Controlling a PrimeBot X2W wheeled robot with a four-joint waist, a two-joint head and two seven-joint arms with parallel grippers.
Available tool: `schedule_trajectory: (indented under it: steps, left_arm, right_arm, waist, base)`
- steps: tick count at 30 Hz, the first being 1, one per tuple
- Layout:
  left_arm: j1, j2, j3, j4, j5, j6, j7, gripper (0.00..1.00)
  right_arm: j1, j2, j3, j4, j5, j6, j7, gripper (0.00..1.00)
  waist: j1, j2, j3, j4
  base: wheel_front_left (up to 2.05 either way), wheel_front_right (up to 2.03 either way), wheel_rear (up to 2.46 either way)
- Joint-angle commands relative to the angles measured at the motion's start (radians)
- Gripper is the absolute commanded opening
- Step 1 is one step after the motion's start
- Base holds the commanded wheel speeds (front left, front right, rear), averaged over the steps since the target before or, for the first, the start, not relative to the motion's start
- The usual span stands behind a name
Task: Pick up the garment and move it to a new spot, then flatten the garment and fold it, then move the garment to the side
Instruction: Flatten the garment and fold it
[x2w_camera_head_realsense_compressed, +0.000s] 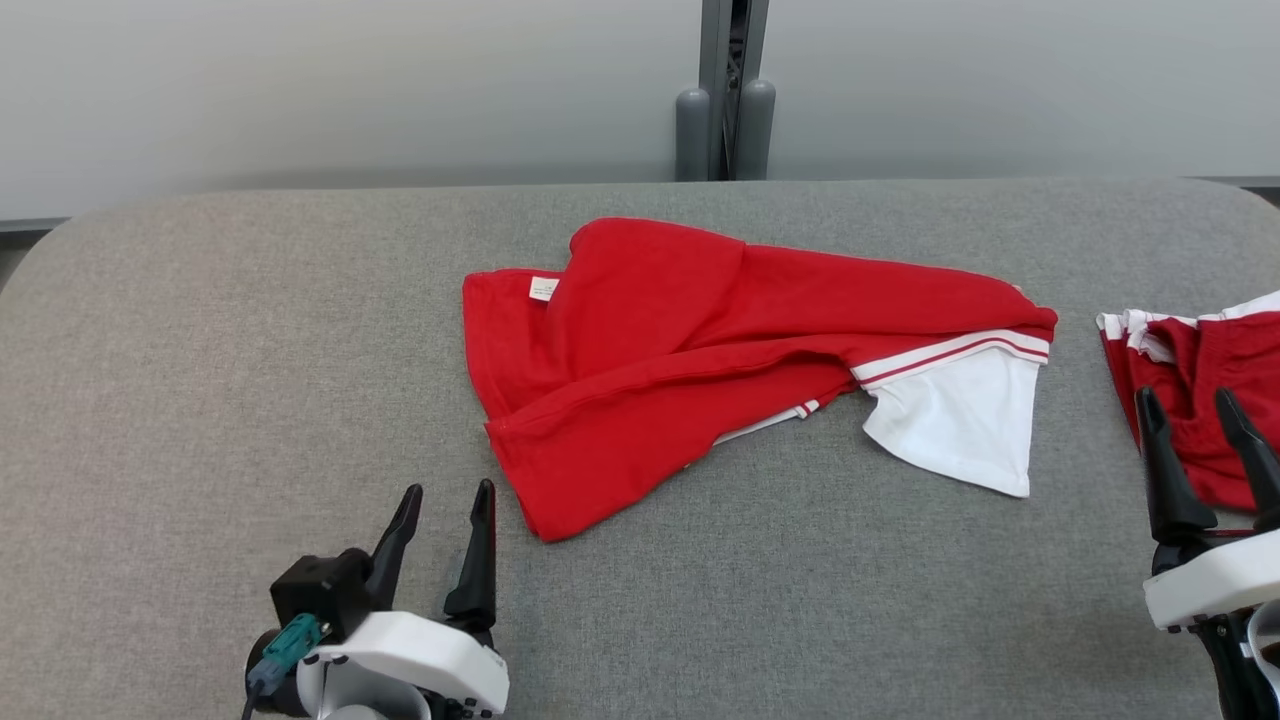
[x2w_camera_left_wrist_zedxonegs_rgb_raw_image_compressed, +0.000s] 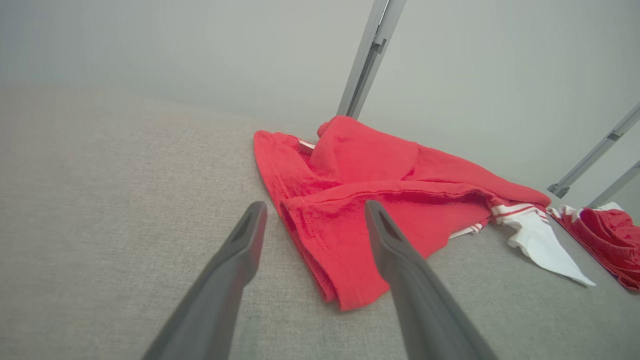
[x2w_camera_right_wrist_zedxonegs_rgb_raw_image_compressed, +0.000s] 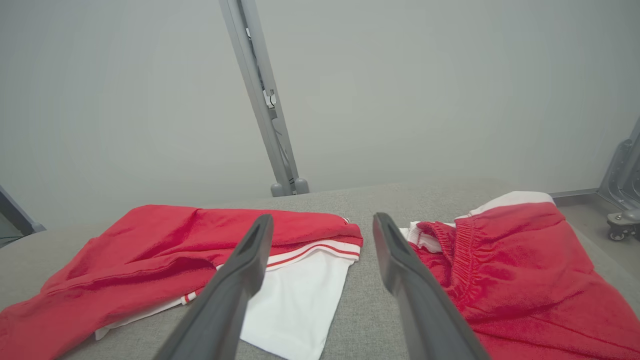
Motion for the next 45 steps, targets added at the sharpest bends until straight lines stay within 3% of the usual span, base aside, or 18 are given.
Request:
schedule_trajectory:
  steps: [1,12,26,35,45]
  left_arm:
    - [0.023,0.016,0.015,-0.018,-0.007,0.011,-0.005,1.00]
    - [0.170,0.084,0.072,-0.177,-0.023,0.077,-0.003,1.00]
    - [0.232,0.118,0.082,-0.275,-0.013,0.125,0.021,1.00]
    - [0.186,0.115,0.064,-0.277,-0.002,0.117,0.029,1.00]
    - [0.123,0.107,0.041,-0.261,0.014,0.104,0.030,1.00]
  right_arm:
    - [0.022,0.010,-0.013,-0.026,-0.038,0.000,-0.008,1.00]
    - [0.135,0.111,-0.054,-0.143,-0.191,0.000,0.017,1.00]
    - [0.154,0.156,-0.070,-0.151,-0.223,0.000,0.036,1.00]
    - [0.079,0.182,-0.134,0.031,-0.247,0.000,0.079,1.00]
    - [-0.117,0.204,-0.200,0.357,-0.143,0.000,0.119,1.00]
  waist:
    - [0.0000,0.0000,-0.020,-0.002]
    - [0.0000,0.0000,-0.093,0.016]
    - [0.0000,0.0000,-0.104,0.024]
    - [0.0000,0.0000,-0.059,0.036]
    - [0.0000,0.0000,0.024,0.081]
  base:
    - [0.00,0.00,0.00]
    - [0.00,0.00,0.00]
    - [0.00,0.00,0.00]
    - [0.00,0.00,0.00]
    - [0.00,0.00,0.00]
